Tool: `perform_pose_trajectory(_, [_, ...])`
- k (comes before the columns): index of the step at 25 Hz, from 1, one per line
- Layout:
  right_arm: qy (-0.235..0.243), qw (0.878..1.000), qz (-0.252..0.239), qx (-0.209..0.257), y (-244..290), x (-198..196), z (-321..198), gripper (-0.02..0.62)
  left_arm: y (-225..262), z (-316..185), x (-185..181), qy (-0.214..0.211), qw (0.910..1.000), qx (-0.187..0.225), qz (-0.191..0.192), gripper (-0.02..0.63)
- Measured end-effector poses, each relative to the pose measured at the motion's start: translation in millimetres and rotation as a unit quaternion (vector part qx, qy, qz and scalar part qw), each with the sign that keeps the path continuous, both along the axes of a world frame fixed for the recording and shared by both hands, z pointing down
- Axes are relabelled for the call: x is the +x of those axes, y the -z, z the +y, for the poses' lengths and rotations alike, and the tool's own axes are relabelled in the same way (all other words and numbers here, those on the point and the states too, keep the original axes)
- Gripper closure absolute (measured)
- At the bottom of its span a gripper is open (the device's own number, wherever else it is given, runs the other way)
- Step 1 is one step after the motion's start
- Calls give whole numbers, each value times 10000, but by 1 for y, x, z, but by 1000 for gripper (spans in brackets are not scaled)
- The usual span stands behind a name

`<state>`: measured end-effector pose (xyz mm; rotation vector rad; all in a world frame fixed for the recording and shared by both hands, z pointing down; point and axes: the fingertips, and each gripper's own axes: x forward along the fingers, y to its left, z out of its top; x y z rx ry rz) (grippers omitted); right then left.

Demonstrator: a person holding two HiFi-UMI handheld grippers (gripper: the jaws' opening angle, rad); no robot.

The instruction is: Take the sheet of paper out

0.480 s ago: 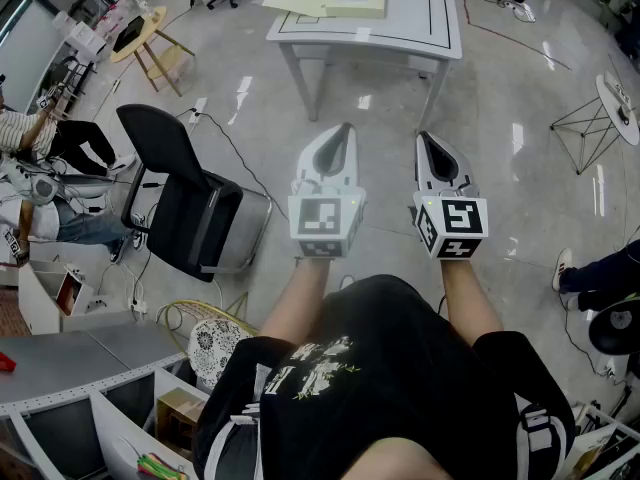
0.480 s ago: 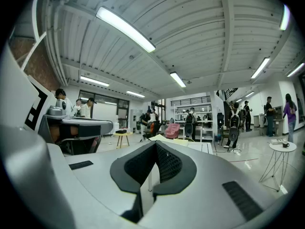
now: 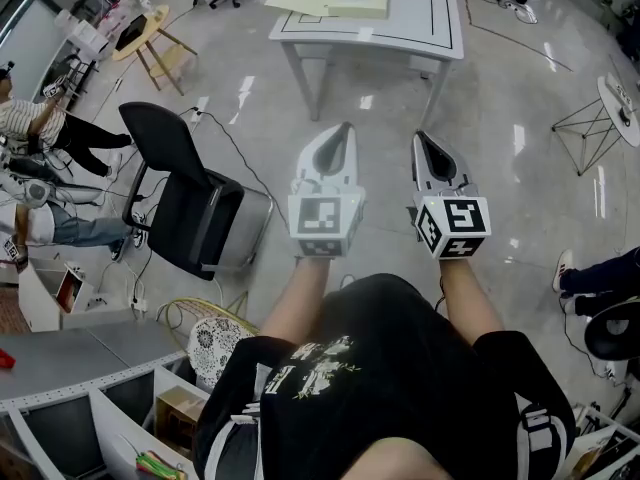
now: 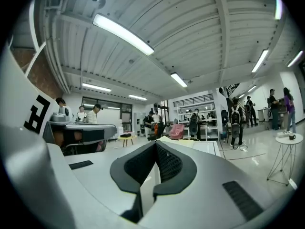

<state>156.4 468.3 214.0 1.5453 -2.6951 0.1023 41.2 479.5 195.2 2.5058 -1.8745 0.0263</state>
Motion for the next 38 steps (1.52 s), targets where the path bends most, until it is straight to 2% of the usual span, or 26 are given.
perform_pose_trajectory(10, [-9, 9997, 218, 69, 0, -1, 7, 595, -4, 5, 2, 25, 10000, -54, 2, 604])
perform_pose_trajectory(16, [46, 9997, 249, -7, -8, 8, 11, 595, -12, 11, 15, 44, 9997, -225, 54, 604])
perform_pose_trajectory(22, [181, 9994, 246, -150, -23, 19, 16, 595, -24, 21, 23, 260, 9995, -149, 49, 604])
perform_pose_trajectory(27, [354, 9989, 276, -165, -31, 20, 22, 595, -37, 30, 25, 423, 9983, -366, 133, 604])
perform_pose_trajectory(32, [441, 9985, 245, -208, -36, 26, 25, 595, -38, 33, 33, 474, 9984, -305, 57, 604])
perform_pose_trajectory(38, [469, 9984, 288, -162, -35, 30, 19, 595, -36, 25, 41, 430, 9985, -319, 148, 604])
